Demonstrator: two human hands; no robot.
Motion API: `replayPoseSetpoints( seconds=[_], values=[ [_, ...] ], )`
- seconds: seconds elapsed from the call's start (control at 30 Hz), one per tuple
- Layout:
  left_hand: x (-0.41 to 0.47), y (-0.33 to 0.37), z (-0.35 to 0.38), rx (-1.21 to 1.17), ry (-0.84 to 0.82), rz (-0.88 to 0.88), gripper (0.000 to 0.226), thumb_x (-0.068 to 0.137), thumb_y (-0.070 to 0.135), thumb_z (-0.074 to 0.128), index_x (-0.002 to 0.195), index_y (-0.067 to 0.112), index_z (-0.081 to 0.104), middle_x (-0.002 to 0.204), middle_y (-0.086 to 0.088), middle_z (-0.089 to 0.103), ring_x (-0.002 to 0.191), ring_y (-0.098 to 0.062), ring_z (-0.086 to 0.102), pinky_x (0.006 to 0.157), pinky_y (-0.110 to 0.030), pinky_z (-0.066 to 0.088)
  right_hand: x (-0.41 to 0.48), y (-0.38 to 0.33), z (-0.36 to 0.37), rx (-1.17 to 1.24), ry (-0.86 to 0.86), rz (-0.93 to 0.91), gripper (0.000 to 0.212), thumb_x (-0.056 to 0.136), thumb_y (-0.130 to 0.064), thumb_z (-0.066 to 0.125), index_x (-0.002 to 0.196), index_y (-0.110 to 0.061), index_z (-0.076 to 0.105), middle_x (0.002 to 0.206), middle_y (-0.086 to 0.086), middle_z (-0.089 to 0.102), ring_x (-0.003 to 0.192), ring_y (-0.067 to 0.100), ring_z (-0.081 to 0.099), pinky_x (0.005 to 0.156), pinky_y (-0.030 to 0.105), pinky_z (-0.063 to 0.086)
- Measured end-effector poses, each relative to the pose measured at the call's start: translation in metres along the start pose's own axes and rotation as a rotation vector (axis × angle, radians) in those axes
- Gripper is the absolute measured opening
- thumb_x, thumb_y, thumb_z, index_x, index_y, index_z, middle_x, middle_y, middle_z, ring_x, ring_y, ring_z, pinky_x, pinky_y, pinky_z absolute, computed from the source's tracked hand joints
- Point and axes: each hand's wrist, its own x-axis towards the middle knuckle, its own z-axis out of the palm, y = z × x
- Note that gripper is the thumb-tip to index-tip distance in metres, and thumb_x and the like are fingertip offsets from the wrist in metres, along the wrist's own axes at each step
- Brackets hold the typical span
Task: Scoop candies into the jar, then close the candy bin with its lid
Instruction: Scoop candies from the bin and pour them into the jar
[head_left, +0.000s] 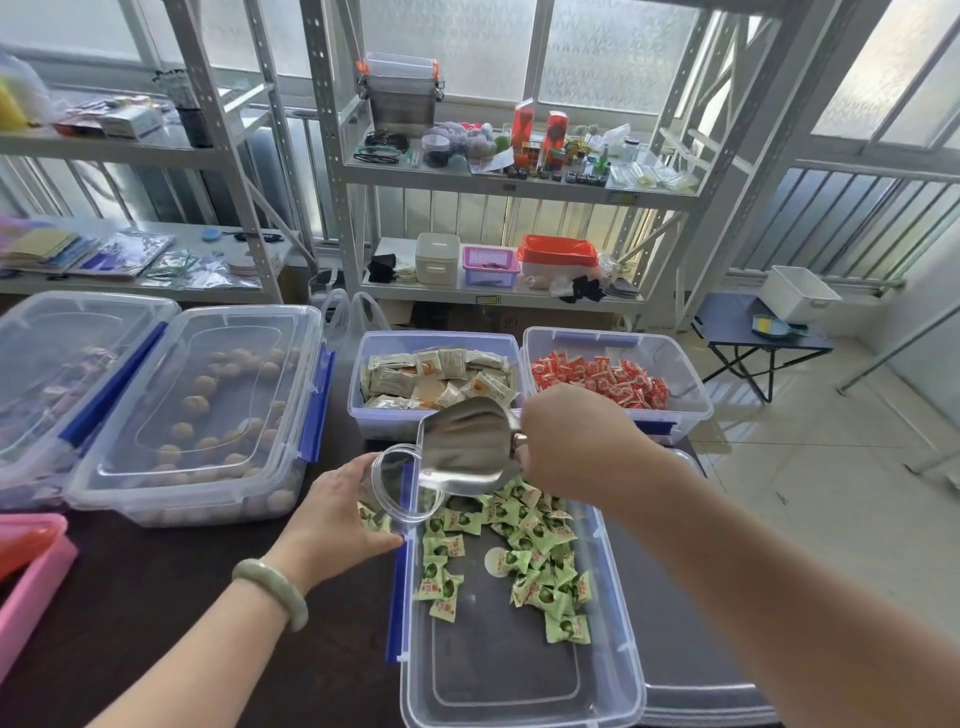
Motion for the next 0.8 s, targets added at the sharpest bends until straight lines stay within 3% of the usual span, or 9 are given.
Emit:
replayPoseSetpoints(
  seconds=[0.2,0.33,0.43,0.53,0.67,0.8],
  values=[
    [-0.001,-0.004,0.0,0.065,0.038,-0.014,0.095,0.051,0.038,0.086,0.134,0.028,0.039,0.119,0.008,0.055,0.114,-0.014,0.046,0.099,-0.028,0.034,-0.005,0.035,0.043,0.089,-0.209,0.203,0.025,0.08,-0.018,0.054,0.058,-0.015,0.044,0.059,-0.002,0.047,0.059,0.019,0.052,0.05,0.027,0.041],
    [0.002,-0.008,-0.002,0.093,0.017,-0.028,0.096,0.051,0.037,0.086,0.134,0.027,0.039,0.122,0.005,0.056,0.116,-0.016,0.046,0.101,-0.032,0.035,-0.02,0.044,0.079,0.14,-0.403,0.271,0.028,0.078,-0.018,0.055,0.054,-0.014,0.042,0.056,0.0,0.046,0.05,0.016,0.045,0.043,0.023,0.033],
    [0.002,-0.01,-0.002,0.106,0.003,-0.036,0.097,0.05,0.037,0.086,0.135,0.027,0.039,0.122,0.004,0.056,0.116,-0.016,0.047,0.1,-0.031,0.035,-0.032,0.041,0.104,0.127,-0.491,0.273,0.029,0.081,-0.018,0.052,0.055,-0.015,0.04,0.057,-0.001,0.044,0.055,0.02,0.047,0.047,0.025,0.037],
    [0.001,-0.011,-0.002,0.104,-0.004,-0.031,0.097,0.05,0.037,0.086,0.134,0.029,0.039,0.121,0.005,0.056,0.114,-0.014,0.047,0.098,-0.029,0.034,-0.044,0.034,0.127,0.131,-0.565,0.251,0.033,0.083,-0.021,0.053,0.055,-0.016,0.036,0.057,-0.001,0.04,0.065,0.025,0.05,0.056,0.028,0.04],
    [0.001,-0.012,-0.001,0.11,-0.039,-0.032,0.097,0.05,0.038,0.085,0.135,0.031,0.037,0.121,0.008,0.054,0.116,-0.014,0.046,0.099,-0.031,0.036,-0.055,0.026,0.152,0.181,-0.606,0.28,0.032,0.086,-0.013,0.049,0.056,-0.015,0.037,0.059,0.0,0.04,0.049,0.014,0.038,0.042,0.025,0.03],
    [0.003,-0.01,-0.001,0.094,-0.052,0.007,0.095,0.049,0.037,0.086,0.132,0.031,0.041,0.112,0.015,0.055,0.106,-0.006,0.049,0.092,-0.023,0.037,-0.058,0.021,0.161,0.289,-0.619,0.333,0.029,0.084,-0.007,0.042,0.056,-0.014,0.038,0.057,0.001,0.039,0.048,0.014,0.034,0.043,0.024,0.027]
  ],
)
